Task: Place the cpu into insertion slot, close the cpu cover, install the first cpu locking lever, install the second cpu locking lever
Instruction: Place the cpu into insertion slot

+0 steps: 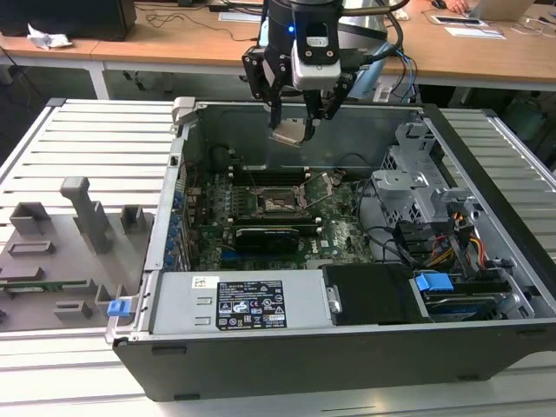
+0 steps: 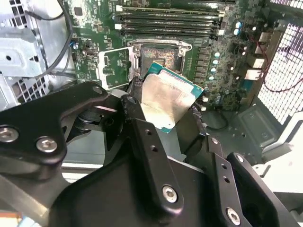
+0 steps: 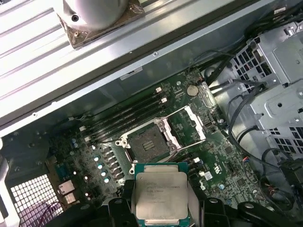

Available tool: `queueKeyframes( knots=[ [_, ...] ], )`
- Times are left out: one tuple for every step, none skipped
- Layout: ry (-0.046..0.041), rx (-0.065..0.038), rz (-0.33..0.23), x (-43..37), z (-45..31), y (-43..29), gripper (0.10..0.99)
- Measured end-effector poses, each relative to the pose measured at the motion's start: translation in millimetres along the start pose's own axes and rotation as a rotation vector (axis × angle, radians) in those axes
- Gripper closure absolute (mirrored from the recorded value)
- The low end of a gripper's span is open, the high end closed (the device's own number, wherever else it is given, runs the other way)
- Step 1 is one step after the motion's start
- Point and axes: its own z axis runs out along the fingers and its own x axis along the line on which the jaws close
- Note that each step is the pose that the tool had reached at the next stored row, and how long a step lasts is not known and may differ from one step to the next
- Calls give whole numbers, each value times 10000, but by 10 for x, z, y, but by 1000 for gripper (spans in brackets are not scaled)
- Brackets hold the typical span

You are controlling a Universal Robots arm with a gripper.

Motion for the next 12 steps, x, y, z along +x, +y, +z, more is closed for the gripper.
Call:
queueKeyframes(
  knots=[
    [-19,-4,212,0,0,0,557],
    [-35,-8,389,0,1,0,557],
    [-41,-9,461,0,1,0,557],
    [-53,-11,586,0,1,0,557],
    [-62,-13,698,0,1,0,557],
    [-70,-15,786,0,1,0,557],
    [-80,-17,896,0,1,0,557],
    [-89,-19,994,0,1,0,557],
    [-106,-23,1183,0,2,0,557],
    [-119,-25,1334,0,1,0,557],
    [-127,-27,1421,0,2,0,557],
    [-135,-29,1504,0,2,0,557]
  ],
)
